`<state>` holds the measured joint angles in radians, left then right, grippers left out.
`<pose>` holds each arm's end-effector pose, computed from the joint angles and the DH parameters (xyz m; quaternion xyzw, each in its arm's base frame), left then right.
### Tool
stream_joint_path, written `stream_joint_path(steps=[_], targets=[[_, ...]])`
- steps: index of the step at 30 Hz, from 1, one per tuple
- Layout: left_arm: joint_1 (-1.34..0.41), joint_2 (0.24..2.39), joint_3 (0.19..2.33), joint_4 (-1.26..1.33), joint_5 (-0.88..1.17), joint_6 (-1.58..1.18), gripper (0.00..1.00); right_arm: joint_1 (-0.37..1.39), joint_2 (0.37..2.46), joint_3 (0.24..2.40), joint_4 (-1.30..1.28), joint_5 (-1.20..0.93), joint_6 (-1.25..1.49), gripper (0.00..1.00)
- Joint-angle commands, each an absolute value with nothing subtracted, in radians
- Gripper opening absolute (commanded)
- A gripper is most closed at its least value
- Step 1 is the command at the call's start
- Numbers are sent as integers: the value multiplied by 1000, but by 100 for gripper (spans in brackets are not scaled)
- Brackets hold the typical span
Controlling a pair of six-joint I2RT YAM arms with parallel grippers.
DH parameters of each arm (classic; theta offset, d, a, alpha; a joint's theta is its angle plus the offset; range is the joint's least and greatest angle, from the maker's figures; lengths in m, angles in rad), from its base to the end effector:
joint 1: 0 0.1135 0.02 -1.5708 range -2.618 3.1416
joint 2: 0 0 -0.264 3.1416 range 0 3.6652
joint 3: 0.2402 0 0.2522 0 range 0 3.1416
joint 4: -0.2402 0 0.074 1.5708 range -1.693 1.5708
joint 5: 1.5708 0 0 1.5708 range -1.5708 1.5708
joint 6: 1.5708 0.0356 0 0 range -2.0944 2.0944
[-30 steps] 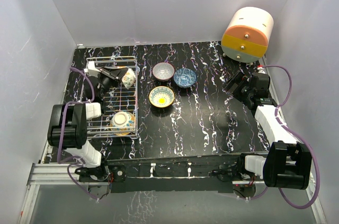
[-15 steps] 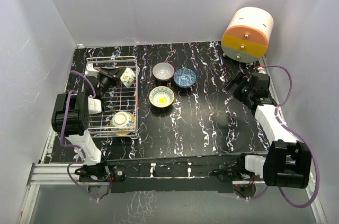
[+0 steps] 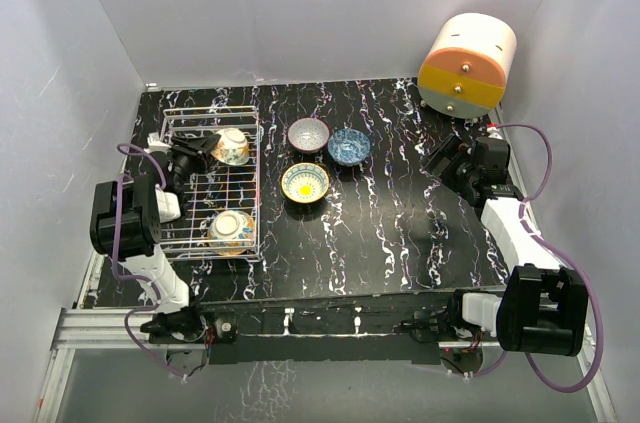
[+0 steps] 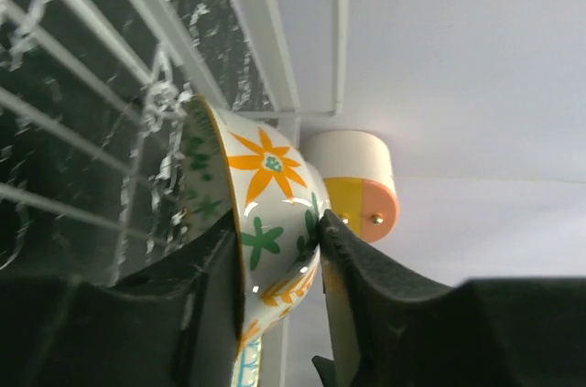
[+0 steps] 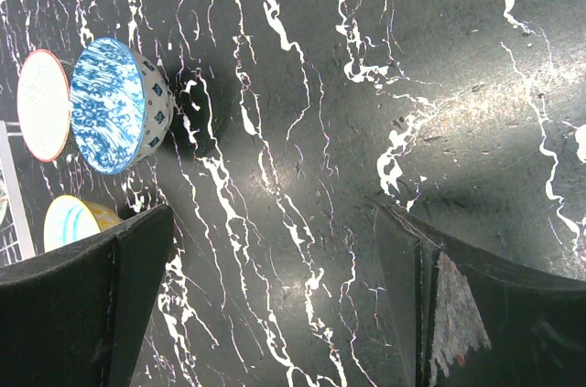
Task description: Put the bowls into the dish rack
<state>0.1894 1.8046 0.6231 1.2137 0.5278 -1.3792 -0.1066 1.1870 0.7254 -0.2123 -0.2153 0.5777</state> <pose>0.3317 0.0453 0.1698 -0.3417 0.6077 -0.5390 0.4727 0.2516 -0.0193 0.2350 0.2567 0.8596 0.1947 0.3966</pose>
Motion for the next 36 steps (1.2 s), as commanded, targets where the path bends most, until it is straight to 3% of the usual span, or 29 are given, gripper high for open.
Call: stream_joint_path(steps=[1, 8, 14, 22, 36], targets=[[197, 1805, 582, 1136, 546, -1339, 38, -111, 1187, 755, -175, -215, 572, 95], [205, 1769, 631, 957, 535, -1267, 51, -111, 1178, 751, -175, -217, 573, 94], [206, 1663, 764, 501, 446, -1056, 73, -111, 1178, 748, -175, -221, 574, 95], [206, 1660, 888, 243, 428, -916, 97, -112, 1176, 749, -172, -229, 575, 95], [205, 1644, 1142, -235, 224, -633, 97, -112, 1187, 739, -155, -239, 577, 95]])
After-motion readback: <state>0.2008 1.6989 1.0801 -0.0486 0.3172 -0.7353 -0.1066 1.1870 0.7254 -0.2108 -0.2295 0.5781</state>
